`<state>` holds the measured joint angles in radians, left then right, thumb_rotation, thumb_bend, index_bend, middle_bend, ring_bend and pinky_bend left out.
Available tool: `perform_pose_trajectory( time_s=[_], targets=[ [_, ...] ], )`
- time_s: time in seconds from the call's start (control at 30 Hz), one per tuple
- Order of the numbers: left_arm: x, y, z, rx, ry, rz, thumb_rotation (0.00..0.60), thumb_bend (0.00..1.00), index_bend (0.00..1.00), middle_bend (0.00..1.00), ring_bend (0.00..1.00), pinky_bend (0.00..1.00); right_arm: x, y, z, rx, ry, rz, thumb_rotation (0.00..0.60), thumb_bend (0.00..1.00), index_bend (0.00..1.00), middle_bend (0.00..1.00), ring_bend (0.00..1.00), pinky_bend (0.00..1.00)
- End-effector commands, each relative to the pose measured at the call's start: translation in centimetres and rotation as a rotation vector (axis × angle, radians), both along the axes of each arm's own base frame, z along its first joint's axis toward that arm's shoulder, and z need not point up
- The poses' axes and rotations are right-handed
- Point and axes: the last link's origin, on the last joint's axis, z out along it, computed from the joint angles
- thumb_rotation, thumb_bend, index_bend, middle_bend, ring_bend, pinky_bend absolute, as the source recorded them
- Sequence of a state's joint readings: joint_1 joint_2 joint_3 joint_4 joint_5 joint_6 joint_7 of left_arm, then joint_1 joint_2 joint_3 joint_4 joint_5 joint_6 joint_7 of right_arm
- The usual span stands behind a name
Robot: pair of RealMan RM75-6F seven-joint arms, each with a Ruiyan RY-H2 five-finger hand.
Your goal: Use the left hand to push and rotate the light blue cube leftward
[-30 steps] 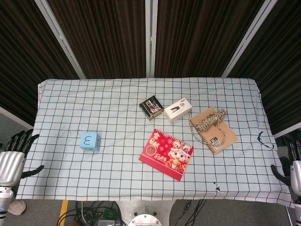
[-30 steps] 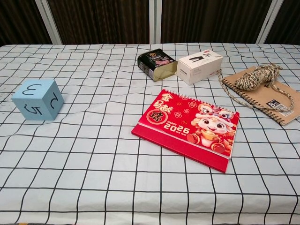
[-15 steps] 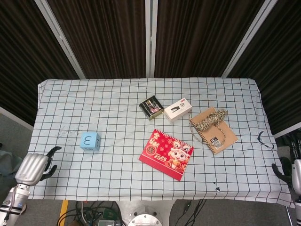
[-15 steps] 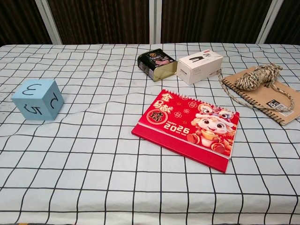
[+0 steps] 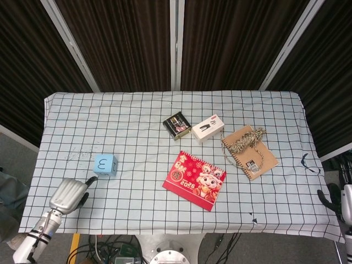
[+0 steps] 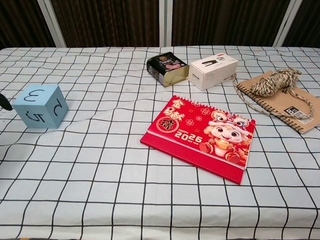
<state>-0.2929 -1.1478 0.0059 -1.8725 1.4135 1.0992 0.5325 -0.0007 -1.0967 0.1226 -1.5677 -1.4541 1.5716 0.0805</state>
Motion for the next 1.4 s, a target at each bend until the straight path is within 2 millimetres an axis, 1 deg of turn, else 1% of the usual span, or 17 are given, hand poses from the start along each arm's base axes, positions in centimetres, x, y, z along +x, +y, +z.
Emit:
perform_pose_trajectory(
  time_s=[0.03,0.2,0.37,0.5,0.63,0.77,0.9,1.13,1.4],
  targets=[
    [1.5,0.6,-1.3,-0.044,-0.001,0.003,0.600,0.50,0.24,0.79,0.85,0.76,0.1,0.0,0.1,-0.002,0.000,0.002,0.600,0.20,0.00,0.00,0.00,0.00],
    [2.0,1.0,-2.6,-0.054,-0.004,0.024,0.600,0.52,0.21,0.80,0.87,0.76,-0.1,-0.2,0.0,0.001,-0.003,-0.003,0.600,0.20,0.00,0.00,0.00,0.00],
    [2.4,1.3,-3.3,-0.078,0.022,0.024,0.600,0.56,0.19,0.81,0.87,0.76,-0.2,-0.2,-0.1,0.003,-0.008,-0.003,0.600,0.20,0.00,0.00,0.00,0.00],
    [2.5,1.8,-3.4,-0.058,0.068,0.015,0.600,0.57,0.18,0.81,0.88,0.76,-0.4,-0.3,-0.1,0.003,-0.009,-0.006,0.600,0.20,0.00,0.00,0.00,0.00],
    [2.3,2.3,-3.5,-0.030,0.171,-0.006,0.600,0.58,0.18,0.82,0.88,0.77,-0.5,-0.3,0.0,0.002,-0.010,-0.006,0.600,0.20,0.00,0.00,0.00,0.00],
    [2.3,2.5,-3.5,-0.019,0.209,0.010,0.600,0.58,0.18,0.82,0.88,0.78,-0.7,-0.3,-0.2,0.004,-0.011,-0.010,0.600,0.20,0.00,0.00,0.00,0.00],
    [2.6,2.7,-3.6,-0.019,0.209,0.022,0.600,0.59,0.18,0.82,0.88,0.78,-1.0,-0.4,-0.4,0.016,-0.012,-0.020,0.600,0.20,0.00,0.00,0.00,0.00],
    [3.2,3.6,-3.7,-0.020,0.215,0.011,0.600,0.59,0.18,0.82,0.88,0.79,-1.2,-0.5,-0.6,0.016,-0.012,-0.025,0.600,0.20,0.00,0.00,0.00,0.00],
    [4.4,4.3,-4.2,-0.049,0.226,-0.015,0.600,0.60,0.18,0.82,0.89,0.79,-1.5,-0.6,-0.7,0.021,-0.013,-0.033,0.600,0.20,0.00,0.00,0.00,0.00]
  ],
)
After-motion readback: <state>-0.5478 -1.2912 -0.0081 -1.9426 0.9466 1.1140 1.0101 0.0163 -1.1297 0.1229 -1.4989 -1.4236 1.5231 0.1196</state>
